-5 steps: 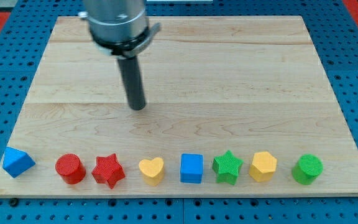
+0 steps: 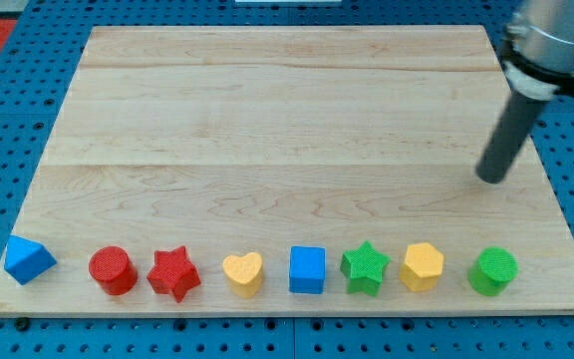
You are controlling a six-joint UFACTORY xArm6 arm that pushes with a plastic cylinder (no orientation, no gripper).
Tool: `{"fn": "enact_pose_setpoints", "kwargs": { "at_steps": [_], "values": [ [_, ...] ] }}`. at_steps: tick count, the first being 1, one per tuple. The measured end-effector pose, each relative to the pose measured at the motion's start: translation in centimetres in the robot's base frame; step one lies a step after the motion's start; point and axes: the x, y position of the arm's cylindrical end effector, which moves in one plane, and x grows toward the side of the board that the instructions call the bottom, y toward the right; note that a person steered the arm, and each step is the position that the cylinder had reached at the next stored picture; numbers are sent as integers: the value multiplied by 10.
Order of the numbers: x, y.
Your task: Push the yellow hexagon towards up
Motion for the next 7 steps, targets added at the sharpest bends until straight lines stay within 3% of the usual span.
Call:
{"fn": "enact_pose_setpoints", "kwargs": {
  "at_steps": [1,2,3,4,7],
  "values": [
    [46,35],
    [107,46],
    [142,43],
    [144,25],
    [144,-105]
  ]
}}
